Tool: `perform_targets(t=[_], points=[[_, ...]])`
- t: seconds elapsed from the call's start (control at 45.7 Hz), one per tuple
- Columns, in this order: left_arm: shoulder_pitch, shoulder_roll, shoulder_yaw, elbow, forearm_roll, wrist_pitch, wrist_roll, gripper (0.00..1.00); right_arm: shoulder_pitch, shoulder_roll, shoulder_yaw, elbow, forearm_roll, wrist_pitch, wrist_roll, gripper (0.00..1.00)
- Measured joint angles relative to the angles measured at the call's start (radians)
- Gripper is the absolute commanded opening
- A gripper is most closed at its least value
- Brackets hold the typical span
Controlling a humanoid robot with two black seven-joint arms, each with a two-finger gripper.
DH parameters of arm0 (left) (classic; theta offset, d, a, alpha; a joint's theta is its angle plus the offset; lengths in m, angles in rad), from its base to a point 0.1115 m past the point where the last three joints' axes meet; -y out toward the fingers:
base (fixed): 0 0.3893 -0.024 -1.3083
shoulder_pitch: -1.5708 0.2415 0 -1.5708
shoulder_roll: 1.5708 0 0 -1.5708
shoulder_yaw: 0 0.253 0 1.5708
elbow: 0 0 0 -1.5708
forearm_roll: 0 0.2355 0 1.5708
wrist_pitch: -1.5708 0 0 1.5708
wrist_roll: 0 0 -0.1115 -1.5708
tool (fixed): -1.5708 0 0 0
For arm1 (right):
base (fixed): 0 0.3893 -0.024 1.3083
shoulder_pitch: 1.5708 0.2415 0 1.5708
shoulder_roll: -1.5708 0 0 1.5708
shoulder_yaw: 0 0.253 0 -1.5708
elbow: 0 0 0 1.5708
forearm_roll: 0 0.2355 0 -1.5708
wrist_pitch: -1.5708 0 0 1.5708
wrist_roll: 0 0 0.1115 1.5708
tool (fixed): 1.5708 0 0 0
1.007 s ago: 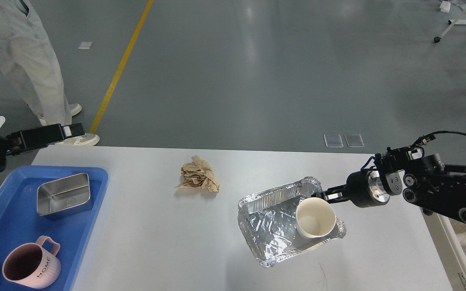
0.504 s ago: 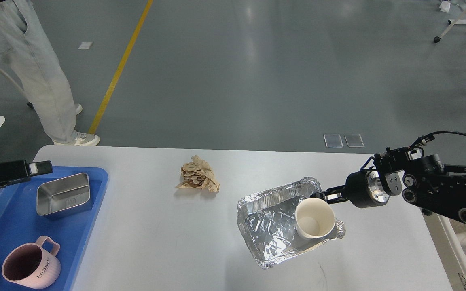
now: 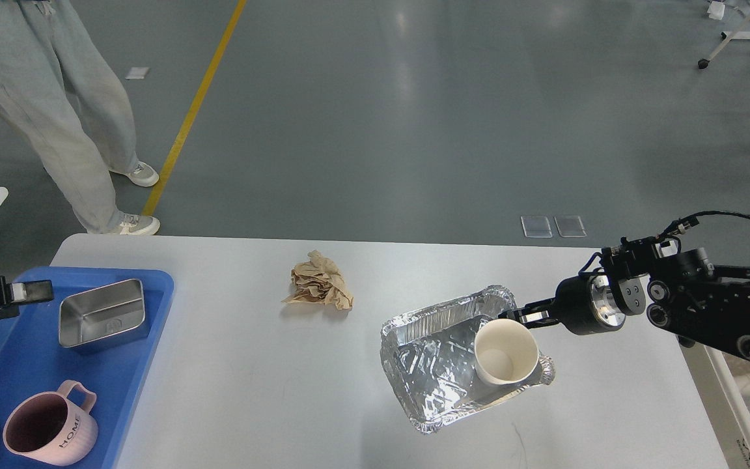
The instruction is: Tidy desktop
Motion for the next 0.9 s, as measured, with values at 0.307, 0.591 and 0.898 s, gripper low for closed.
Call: perform_targets(t=[0.307,0.591,0.898], points=[[-0.008,-0.074,-0.009,0.039,-0.008,0.039,0.003,0.96,0.000,0.013,-0.002,-0.003,0.000,0.001,0.000,0.00],[-0.009,-0.238,-0.015,0.095,-0.058,0.206,0.016,0.96,-0.008,0.010,-0.003,-0.005,0.000,0.001,0.000,0.00],[-0.045,-0.538,-0.040,0.308,-0.059,0.251,0.173,0.96,-0.008,0.009,-0.003,-0.005,0.000,0.001,0.000,0.00]])
